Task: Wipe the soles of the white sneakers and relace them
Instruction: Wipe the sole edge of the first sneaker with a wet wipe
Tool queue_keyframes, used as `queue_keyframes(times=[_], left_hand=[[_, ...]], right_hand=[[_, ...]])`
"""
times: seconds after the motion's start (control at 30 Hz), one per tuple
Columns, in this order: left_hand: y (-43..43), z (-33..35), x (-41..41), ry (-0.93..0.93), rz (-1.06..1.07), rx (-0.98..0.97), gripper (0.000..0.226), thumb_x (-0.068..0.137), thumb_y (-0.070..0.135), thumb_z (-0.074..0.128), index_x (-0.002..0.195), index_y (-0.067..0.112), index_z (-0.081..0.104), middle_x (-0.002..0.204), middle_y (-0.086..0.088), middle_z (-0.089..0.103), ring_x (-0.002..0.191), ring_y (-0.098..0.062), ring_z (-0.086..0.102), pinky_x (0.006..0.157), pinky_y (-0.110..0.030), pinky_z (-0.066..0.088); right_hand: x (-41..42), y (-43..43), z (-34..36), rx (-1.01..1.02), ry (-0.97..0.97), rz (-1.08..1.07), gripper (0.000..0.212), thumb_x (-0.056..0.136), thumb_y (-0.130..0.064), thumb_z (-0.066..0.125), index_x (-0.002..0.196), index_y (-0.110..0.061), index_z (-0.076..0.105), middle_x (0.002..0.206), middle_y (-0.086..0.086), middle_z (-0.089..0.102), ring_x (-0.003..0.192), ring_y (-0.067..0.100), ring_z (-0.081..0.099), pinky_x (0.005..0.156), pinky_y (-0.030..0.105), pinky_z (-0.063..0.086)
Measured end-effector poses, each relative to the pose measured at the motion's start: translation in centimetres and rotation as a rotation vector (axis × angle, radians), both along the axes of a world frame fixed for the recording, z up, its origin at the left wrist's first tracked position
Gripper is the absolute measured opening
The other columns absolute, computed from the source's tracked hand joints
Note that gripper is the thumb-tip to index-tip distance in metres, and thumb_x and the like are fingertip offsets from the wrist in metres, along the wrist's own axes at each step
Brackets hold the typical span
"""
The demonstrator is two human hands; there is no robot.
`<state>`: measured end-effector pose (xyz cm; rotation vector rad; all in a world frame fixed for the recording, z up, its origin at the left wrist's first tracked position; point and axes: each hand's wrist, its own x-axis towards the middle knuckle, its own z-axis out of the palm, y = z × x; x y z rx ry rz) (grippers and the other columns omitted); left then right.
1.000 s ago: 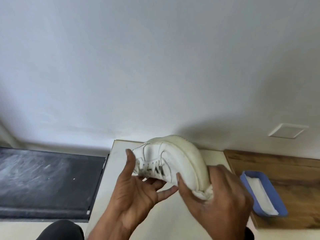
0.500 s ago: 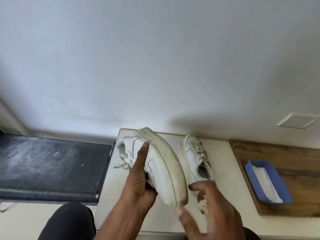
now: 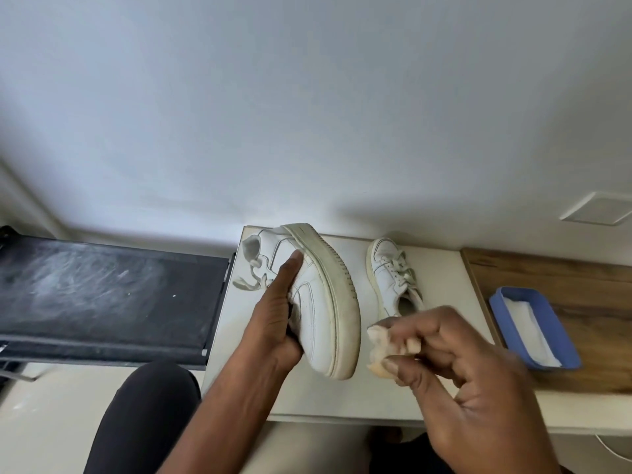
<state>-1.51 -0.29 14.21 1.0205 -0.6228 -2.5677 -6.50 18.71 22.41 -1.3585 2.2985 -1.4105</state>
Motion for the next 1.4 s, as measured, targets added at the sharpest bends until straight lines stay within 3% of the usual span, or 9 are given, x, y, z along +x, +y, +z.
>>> queue_keyframes(times=[0.1,0.2,0.33,0.4,0.5,0.6,1.03,1.27,1.4], left_hand=[[-0.2,-0.4,0.0,-0.017,0.019,0.017,0.046,0.088,0.045,0.076,0.121,0.014,0.075,0.097,-0.011,0.079,0.086,-0.03,0.075,0.08,-0.045,0.061],[-0.3,-0.6,-0.1,-0.018,0.035,0.032,0.034,0.089,0.044,0.076,0.105,0.014,0.08,0.095,-0.012,0.079,0.086,-0.032,0.074,0.095,-0.053,0.056],[0.0,-0.4,-0.1,0.017,0.02,0.04,0.034,0.095,0.04,0.069,0.069,0.025,0.085,0.079,-0.007,0.078,0.065,-0.022,0.075,0.074,-0.042,0.057],[0.1,-0.2,0.0,0.04,0.002,0.056,0.024,0.093,0.042,0.072,0.093,0.021,0.085,0.08,-0.008,0.078,0.065,-0.023,0.075,0.068,-0.039,0.057],[0.1,-0.6,-0.1,0.044,-0.013,0.089,0.045,0.085,0.045,0.079,0.115,0.014,0.074,0.087,-0.01,0.077,0.072,-0.028,0.074,0.072,-0.04,0.058],[0.0,-0.6,-0.2,0.059,-0.024,0.118,0.043,0.086,0.048,0.077,0.112,0.015,0.071,0.083,-0.009,0.075,0.069,-0.027,0.073,0.077,-0.041,0.056],[0.6,-1.3,-0.7,0.089,-0.015,0.14,0.04,0.091,0.043,0.075,0.118,0.014,0.07,0.085,-0.006,0.077,0.07,-0.021,0.075,0.058,-0.032,0.059],[0.8,-1.8,-0.8,0.057,0.01,0.041,0.068,0.08,0.046,0.086,0.136,0.012,0.067,0.129,-0.017,0.072,0.113,-0.035,0.071,0.089,-0.046,0.057],[-0.1,-2.4,-0.7,0.056,-0.025,0.108,0.086,0.068,0.05,0.092,0.14,0.012,0.064,0.137,-0.019,0.067,0.121,-0.036,0.067,0.091,-0.048,0.056]], right_hand=[[0.6,-0.5,-1.0,-0.015,0.28,-0.006,0.009,0.08,-0.013,0.078,0.085,-0.019,0.074,0.1,-0.014,0.069,0.085,0.002,0.069,0.066,0.019,0.056],[1.1,-0.8,-2.6,-0.021,0.343,-0.005,0.009,0.078,-0.011,0.081,0.083,-0.018,0.078,0.091,-0.008,0.064,0.08,0.005,0.063,0.066,0.021,0.052],[1.5,-1.3,-4.5,-0.029,0.559,0.025,0.012,0.093,-0.015,0.068,0.088,-0.016,0.079,0.087,-0.002,0.067,0.077,0.015,0.055,0.063,0.029,0.049],[1.4,-1.5,-4.7,-0.056,0.609,0.041,0.011,0.091,-0.01,0.069,0.092,-0.016,0.079,0.086,0.001,0.066,0.074,0.017,0.054,0.06,0.032,0.048],[1.3,-1.8,-4.1,-0.084,0.593,0.039,0.016,0.087,-0.01,0.075,0.1,-0.02,0.071,0.094,-0.004,0.059,0.073,0.017,0.058,0.059,0.032,0.051],[1.5,-2.1,-3.9,-0.106,0.577,0.028,0.02,0.085,-0.009,0.077,0.099,-0.019,0.069,0.093,-0.004,0.057,0.071,0.017,0.059,0.058,0.032,0.051],[2.0,-2.4,-3.6,-0.147,0.528,-0.096,0.011,0.087,-0.016,0.071,0.086,-0.008,0.079,0.083,0.001,0.069,0.069,0.017,0.063,0.058,0.034,0.051],[-1.4,-3.7,-0.8,-0.067,0.446,-0.06,0.006,0.088,-0.013,0.072,0.09,-0.009,0.077,0.083,0.0,0.066,0.072,0.011,0.062,0.059,0.03,0.052],[-0.5,-3.6,-0.8,0.047,0.496,-0.003,0.013,0.09,-0.013,0.07,0.101,-0.012,0.078,0.087,-0.001,0.061,0.073,0.011,0.061,0.061,0.032,0.054]])
